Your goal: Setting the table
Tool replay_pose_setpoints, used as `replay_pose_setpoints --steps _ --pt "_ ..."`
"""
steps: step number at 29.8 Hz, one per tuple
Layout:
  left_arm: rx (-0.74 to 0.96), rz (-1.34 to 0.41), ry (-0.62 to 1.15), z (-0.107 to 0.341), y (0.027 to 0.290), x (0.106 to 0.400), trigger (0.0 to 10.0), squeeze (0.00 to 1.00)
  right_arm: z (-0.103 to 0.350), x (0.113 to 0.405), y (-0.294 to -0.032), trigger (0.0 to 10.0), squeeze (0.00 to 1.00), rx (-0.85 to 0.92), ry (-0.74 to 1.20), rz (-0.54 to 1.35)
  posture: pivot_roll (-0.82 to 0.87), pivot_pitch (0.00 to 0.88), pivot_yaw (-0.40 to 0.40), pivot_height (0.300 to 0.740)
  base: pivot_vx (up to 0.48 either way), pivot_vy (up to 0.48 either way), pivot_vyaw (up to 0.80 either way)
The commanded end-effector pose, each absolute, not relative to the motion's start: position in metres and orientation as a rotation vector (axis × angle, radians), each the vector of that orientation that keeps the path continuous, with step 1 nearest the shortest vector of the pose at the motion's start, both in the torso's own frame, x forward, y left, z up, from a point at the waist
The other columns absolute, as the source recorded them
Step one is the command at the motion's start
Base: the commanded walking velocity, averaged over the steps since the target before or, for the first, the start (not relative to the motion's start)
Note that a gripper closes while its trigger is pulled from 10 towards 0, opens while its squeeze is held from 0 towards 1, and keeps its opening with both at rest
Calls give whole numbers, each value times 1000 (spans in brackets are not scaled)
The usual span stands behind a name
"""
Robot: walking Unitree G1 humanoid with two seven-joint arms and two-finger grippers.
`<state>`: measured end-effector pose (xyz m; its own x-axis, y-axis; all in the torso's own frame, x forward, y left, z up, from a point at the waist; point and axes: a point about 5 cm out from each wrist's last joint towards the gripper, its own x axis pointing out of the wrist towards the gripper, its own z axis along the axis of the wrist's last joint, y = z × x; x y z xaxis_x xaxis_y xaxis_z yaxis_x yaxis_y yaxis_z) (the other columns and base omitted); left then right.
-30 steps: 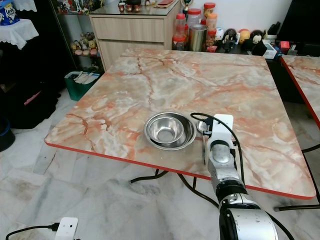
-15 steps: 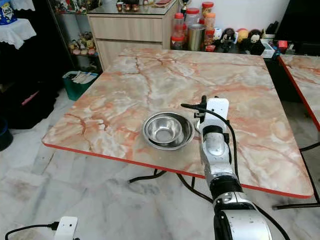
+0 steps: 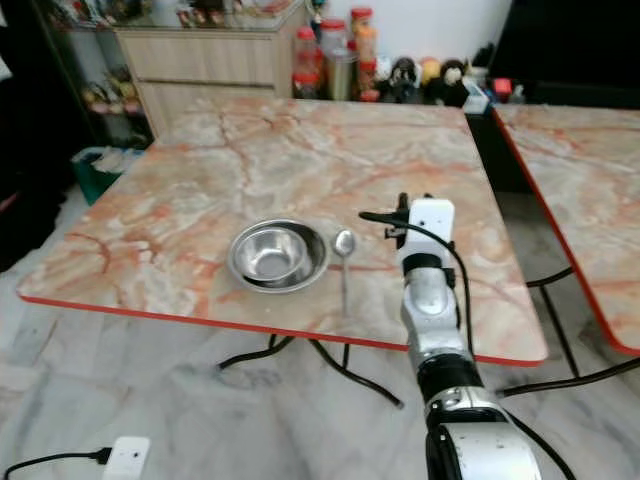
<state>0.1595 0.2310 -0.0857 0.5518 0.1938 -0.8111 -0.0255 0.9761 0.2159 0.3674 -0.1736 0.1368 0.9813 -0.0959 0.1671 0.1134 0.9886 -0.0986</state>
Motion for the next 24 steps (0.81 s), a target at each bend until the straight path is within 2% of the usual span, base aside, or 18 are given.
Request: replay_pose_setpoints --steps 1,24 --pt "190 106 1007 -90 226 151 10000 0 141 368 -180 10000 0 -115 -176 -118 61 0 34 740 0 -469 0" --pt "183 95 1006 -91 219 152 10000 0 134 365 -180 10000 0 -127 -150 -102 51 0 26 740 0 -455 0"
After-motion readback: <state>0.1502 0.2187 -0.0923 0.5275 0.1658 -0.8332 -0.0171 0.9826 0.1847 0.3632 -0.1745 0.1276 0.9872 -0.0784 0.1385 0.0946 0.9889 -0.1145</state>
